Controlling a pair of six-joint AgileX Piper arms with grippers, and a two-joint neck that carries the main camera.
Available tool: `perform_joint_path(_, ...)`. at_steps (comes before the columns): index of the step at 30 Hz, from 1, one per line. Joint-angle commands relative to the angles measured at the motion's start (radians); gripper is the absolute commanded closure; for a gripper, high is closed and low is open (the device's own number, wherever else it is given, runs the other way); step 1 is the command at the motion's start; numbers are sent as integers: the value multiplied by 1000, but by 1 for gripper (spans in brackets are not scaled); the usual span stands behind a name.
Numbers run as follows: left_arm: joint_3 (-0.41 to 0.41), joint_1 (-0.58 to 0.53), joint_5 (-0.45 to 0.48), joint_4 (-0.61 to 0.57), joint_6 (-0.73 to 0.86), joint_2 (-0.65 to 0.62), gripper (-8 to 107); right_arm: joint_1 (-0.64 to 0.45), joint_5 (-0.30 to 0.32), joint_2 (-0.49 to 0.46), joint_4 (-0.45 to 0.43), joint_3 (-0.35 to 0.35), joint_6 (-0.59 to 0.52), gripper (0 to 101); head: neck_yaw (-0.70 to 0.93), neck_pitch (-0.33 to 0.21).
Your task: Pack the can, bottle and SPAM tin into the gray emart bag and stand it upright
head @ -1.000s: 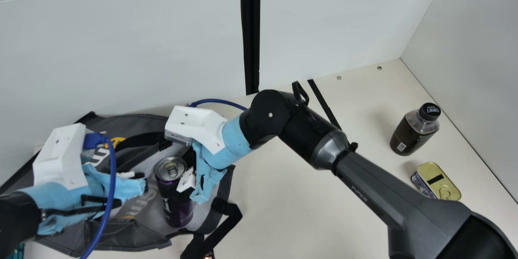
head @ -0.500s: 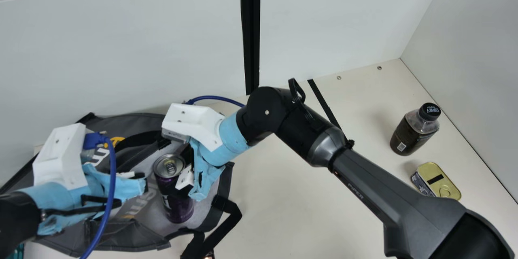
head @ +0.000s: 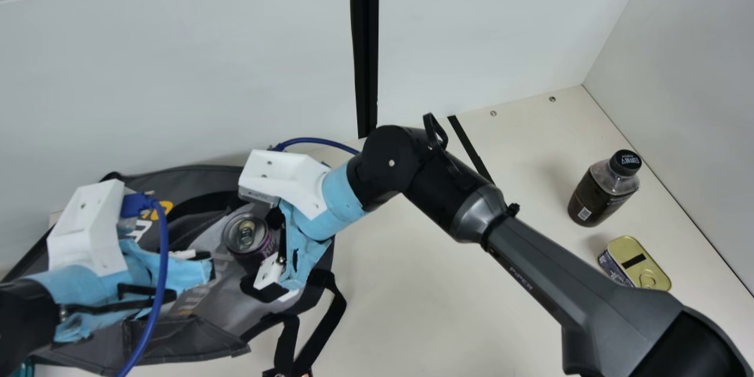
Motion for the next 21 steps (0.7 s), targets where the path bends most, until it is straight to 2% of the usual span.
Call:
perform_joint_path(1, 0, 0, 0, 0, 0, 0, 107, -2, 2, -2, 3, 2, -2, 6, -1, -24)
perform_joint_path(21, 0, 0, 0, 0, 0, 0, 107, -50, 13, -83, 8, 48, -23, 6, -1, -24)
